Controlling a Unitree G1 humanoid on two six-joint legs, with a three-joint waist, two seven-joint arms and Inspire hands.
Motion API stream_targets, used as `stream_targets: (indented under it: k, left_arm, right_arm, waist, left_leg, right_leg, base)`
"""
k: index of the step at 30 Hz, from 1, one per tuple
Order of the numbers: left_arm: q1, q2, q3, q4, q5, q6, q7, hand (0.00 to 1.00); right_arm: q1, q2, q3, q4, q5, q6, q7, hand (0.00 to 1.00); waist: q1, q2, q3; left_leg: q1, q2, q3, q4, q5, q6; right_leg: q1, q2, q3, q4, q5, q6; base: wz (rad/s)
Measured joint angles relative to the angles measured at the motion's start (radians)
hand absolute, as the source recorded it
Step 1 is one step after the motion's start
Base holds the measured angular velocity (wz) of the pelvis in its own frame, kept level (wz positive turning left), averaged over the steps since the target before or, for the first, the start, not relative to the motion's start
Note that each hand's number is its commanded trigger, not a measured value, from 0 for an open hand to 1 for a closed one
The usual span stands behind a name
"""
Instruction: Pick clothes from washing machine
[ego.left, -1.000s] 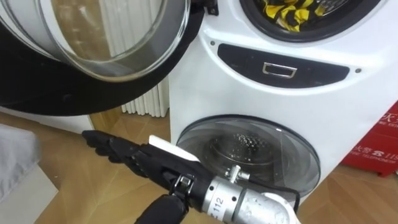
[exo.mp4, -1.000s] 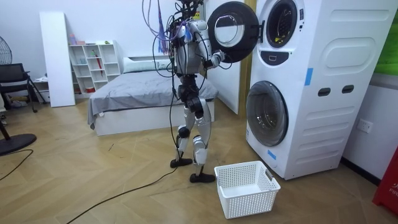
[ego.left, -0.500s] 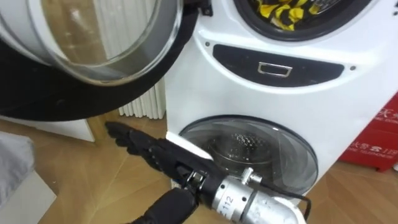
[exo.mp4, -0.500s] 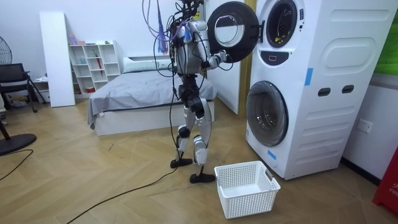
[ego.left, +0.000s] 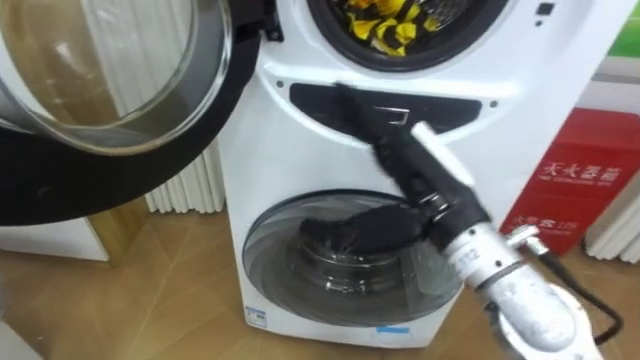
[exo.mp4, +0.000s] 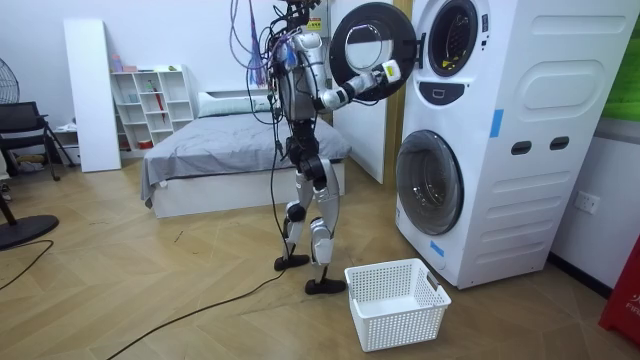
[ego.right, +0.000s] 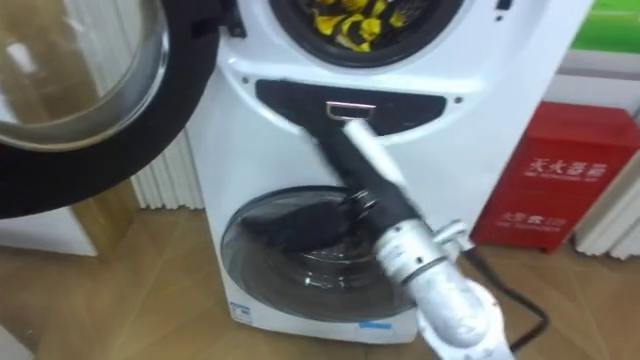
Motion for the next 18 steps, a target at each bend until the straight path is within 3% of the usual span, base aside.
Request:
stream_targets:
  k: [6, 11, 18]
  left_arm:
    - [-0.006, 0.003, 0.039, -0.03, -0.001, 0.016, -0.035, 0.0]
    - [-0.005, -0.001, 0.035, -0.071, -0.002, 0.039, -0.054, 0.0]
    - [-0.006, -0.005, 0.04, -0.091, 0.001, 0.074, -0.073, 0.0]
  right_arm:
    - [-0.061, -0.034, -0.107, 0.002, -0.009, 0.008, -0.094, 0.0]
    - [-0.13, -0.035, -0.109, 0.008, 0.008, 0.025, -0.147, 0.0]
    - [-0.141, -0.035, -0.102, 0.041, 0.028, 0.073, -0.149, 0.0]
  waist:
    - [-0.009, -0.024, 0.003]
    - [-0.004, -0.033, 0.0057]
    - [0.026, -0.033, 0.0062]
  left_leg:
    - [0.001, -0.001, 0.015, 0.006, 0.0, 0.0]
    - [0.0, -0.001, 0.016, 0.008, 0.0, 0.0]
    - [-0.001, -0.001, 0.014, 0.008, 0.0, 0.0]
  right_leg:
    - [-0.009, 0.001, 0.006, 0.011, -0.001, -0.002]
    - [-0.01, 0.001, 0.009, 0.012, -0.001, -0.002]
    - [-0.011, 0.0, 0.004, 0.014, -0.001, -0.002]
  base:
    - [-0.09]
    - [0.01]
    - [0.01]
